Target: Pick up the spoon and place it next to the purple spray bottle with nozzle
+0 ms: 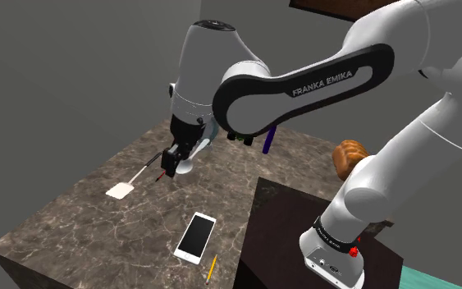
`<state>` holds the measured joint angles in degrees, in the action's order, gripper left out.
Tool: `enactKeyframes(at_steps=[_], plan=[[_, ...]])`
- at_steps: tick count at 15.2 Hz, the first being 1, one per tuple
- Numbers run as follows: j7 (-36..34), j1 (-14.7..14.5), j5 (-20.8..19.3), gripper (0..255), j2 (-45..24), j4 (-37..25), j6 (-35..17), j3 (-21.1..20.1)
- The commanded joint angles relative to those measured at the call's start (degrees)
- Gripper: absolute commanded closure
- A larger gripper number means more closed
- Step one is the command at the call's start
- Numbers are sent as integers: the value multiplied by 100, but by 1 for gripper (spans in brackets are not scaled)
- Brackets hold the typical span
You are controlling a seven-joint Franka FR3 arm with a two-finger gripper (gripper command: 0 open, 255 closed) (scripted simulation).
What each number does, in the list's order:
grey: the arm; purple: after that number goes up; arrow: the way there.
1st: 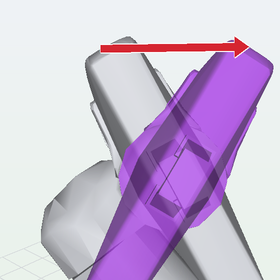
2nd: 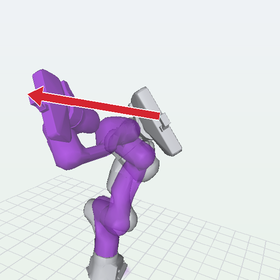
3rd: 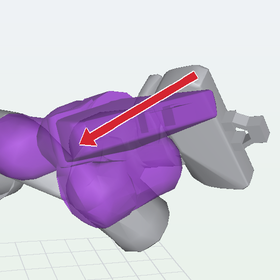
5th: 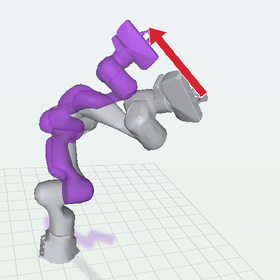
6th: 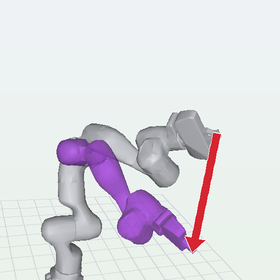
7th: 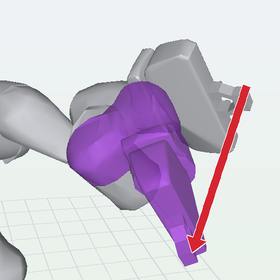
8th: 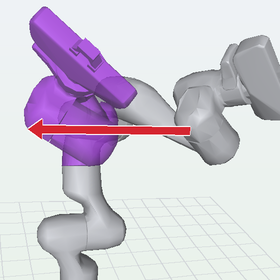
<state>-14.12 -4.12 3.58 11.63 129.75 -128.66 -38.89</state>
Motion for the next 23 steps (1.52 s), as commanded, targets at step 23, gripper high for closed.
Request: enactKeyframes(at_steps=[23], plan=[[1447,25,595,255,1330,-74,1344,1156]])
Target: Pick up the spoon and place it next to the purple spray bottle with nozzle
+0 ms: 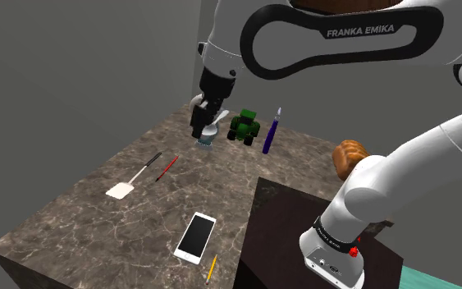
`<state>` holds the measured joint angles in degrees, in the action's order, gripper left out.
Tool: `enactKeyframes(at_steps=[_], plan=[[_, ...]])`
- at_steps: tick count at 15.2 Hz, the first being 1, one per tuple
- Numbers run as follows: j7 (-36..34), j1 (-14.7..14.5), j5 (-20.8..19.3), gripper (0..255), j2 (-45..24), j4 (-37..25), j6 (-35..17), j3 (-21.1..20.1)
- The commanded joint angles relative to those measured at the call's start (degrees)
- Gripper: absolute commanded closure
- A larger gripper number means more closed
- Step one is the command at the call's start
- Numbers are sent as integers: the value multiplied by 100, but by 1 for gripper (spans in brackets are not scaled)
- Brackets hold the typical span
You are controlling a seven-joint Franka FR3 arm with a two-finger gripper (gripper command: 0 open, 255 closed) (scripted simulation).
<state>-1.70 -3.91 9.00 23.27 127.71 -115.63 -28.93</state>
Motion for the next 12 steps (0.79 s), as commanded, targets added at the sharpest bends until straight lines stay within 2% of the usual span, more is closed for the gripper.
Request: enactKeyframes(at_steps=[1,12], plan=[[365,18,72,255,272,239,49,289],[2016,384,-108,255,1018,1027,145,1655]])
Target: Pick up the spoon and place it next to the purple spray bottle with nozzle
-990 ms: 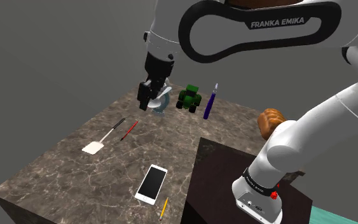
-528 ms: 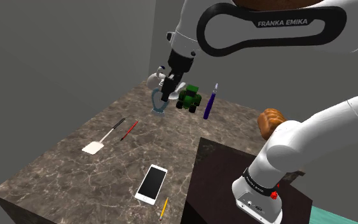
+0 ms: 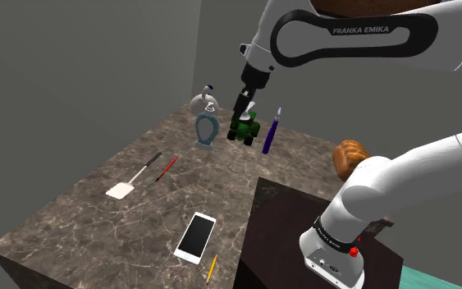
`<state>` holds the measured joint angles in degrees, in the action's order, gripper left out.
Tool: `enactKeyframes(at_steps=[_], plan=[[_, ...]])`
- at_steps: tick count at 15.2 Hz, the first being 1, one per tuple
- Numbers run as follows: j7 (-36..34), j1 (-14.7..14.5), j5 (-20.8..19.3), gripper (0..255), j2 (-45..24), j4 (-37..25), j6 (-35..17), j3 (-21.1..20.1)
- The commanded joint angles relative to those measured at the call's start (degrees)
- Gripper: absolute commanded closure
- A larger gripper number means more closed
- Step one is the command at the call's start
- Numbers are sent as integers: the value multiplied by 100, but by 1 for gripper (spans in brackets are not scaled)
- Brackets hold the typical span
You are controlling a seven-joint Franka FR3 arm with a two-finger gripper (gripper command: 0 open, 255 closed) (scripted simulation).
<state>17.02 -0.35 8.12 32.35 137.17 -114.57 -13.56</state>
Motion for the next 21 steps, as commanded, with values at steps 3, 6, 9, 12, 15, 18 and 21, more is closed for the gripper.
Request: enactKeyframes(at_steps=[3,6,9,12,15,18,21], plan=[[580,181,-144,255,173,162,55,480],[1010,344,-282,255,172,182,64,839],[1439,510,-420,255,107,142,66,1192],[1864,670,-550,255,-20,41,61,1542],[2287,817,-660,255,-205,-118,54,1887],[2711,949,-742,255,-446,-336,49,2225],[3137,1064,-784,255,-738,-612,50,2555]])
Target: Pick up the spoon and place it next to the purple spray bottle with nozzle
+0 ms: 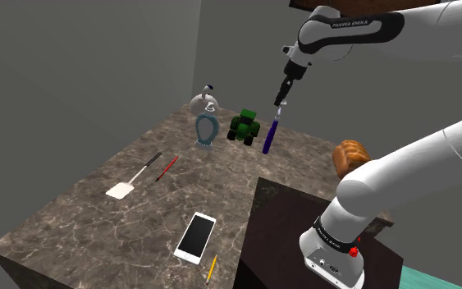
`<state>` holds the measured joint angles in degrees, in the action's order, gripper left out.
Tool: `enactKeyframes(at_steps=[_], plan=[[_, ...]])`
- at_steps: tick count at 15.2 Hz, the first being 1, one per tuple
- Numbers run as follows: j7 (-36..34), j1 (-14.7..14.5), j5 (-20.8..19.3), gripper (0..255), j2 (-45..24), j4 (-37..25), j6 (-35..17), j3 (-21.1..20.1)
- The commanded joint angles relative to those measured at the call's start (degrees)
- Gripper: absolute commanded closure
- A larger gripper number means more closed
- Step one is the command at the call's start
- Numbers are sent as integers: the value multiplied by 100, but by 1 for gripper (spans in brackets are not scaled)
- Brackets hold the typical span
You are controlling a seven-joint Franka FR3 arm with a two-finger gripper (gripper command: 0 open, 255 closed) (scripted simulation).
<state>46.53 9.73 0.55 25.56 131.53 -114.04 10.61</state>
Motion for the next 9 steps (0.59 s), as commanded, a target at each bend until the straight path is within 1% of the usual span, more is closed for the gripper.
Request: enactKeyframes(at_steps=[1,5,9], plan=[[330,91,-32,255,-167,-153,-1,247],[910,208,8,255,-652,-634,28,677],[1511,315,156,255,-1223,-1220,97,1092]])
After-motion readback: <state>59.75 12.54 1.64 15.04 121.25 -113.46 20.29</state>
